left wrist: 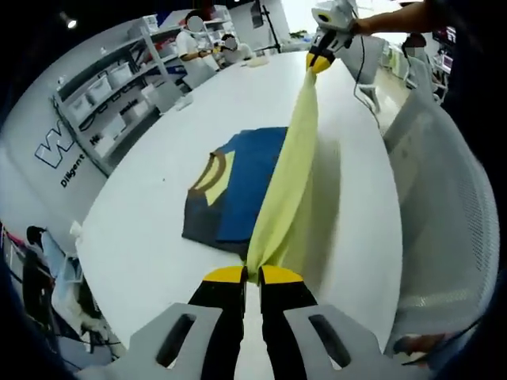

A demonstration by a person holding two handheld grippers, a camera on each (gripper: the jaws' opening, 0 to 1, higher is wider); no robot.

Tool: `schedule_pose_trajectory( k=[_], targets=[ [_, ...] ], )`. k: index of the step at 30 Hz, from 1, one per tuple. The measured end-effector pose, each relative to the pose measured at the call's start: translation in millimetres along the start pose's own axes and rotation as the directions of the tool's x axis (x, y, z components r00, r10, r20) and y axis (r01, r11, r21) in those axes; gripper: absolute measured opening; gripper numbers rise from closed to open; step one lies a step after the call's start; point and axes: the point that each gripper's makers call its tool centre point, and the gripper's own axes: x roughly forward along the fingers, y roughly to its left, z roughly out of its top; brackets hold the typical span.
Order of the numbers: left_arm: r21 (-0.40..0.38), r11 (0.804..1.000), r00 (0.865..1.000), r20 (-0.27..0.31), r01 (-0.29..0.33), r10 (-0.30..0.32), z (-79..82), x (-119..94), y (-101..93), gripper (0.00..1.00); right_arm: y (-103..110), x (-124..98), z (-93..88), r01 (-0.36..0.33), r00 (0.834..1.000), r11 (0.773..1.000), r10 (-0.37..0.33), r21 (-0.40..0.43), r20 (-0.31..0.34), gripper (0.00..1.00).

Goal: Fold the garment on the visible template until the final outline fits inside the template.

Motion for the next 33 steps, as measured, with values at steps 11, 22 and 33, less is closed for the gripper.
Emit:
schedule_pose_trajectory(
  k=[11, 22, 33],
  targets=[
    [0.028, 0.997, 0.997, 0.033, -0.065, 0.064, 22.6, -9.6, 27.2, 0.04, -16.9, -3.9, 20.3, 0.035, 0.999, 0.999, -0.034, -0.020, 0.029, 0.00],
    [0.054, 0.991, 0.992, 0.044, -0.121, 0.118, 41.5, -7.9, 58.5, 0.04, -40.2, 2.4, 33.4, 0.079, 0.996, 0.997, -0.078, -0.013, 0.038, 0.00],
    [0.074, 0.982, 0.984, 0.047, -0.175, 0.172, 50.4, 6.6, 86.4, 0.04, -67.2, 22.9, 37.9, 0.139, 0.990, 0.990, -0.140, 0.036, 0.027, 0.00]
  ],
)
